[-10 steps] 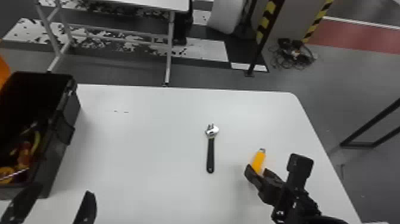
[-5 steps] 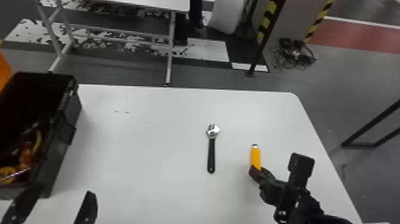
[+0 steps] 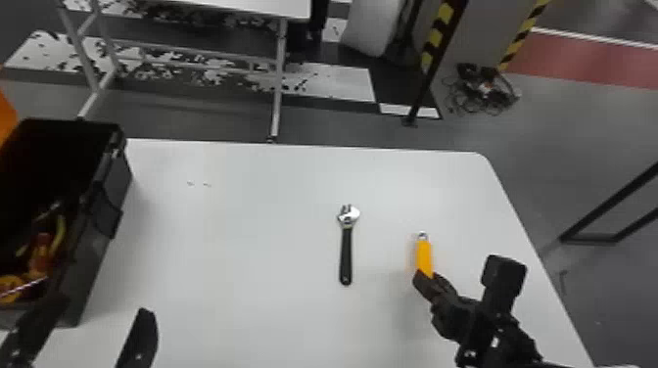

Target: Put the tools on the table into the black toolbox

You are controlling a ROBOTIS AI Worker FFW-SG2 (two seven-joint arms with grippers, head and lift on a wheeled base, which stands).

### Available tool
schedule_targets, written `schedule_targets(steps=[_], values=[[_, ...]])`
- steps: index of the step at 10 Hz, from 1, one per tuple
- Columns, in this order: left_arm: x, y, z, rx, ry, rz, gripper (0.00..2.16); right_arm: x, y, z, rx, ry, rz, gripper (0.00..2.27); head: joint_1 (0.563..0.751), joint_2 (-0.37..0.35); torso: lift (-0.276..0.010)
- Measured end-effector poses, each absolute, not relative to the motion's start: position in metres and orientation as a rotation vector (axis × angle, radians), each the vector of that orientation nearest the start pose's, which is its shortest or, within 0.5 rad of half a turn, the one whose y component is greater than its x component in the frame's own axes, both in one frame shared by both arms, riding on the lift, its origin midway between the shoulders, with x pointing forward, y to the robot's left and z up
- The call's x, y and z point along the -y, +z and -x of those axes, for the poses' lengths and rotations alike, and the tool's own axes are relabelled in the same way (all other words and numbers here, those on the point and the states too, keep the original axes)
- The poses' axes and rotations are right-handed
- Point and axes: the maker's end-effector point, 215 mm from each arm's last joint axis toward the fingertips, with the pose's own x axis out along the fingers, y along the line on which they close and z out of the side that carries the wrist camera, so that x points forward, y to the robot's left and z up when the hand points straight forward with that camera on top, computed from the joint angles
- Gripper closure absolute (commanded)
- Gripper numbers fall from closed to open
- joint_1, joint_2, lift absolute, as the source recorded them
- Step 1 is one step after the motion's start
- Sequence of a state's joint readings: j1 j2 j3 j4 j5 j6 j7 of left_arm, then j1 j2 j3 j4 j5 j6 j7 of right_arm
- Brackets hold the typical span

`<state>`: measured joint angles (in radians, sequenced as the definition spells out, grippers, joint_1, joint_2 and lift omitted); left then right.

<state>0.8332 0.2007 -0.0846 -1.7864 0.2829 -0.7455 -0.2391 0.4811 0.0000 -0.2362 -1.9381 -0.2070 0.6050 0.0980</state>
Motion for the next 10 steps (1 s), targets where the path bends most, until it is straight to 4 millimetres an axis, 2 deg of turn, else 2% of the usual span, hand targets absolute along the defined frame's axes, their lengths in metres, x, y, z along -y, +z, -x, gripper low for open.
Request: schedule_targets(steps=[2, 3, 10], values=[[-0.194, -0.356, -0.287, 0.144, -0.298, 0.154, 0.05, 0.303, -0.527, -0.371, -0.632, -0.058, -0.201, 2.07, 0.695, -0.193, -0.075], [-0.187, -0.355, -0.290, 0.133, -0.317, 0.162, 0.06, 0.297, -0.518, -0.372, -0.600, -0.026, -0.197, 2.07, 0.695, -0.193, -0.075], [-0.119, -0.378, -0.311, -0.107, -0.549, 0.332, 0.07, 0.235, -0.466, -0.362, -0.444, 0.201, -0.152, 2.07, 0.695, -0.200, -0.075]])
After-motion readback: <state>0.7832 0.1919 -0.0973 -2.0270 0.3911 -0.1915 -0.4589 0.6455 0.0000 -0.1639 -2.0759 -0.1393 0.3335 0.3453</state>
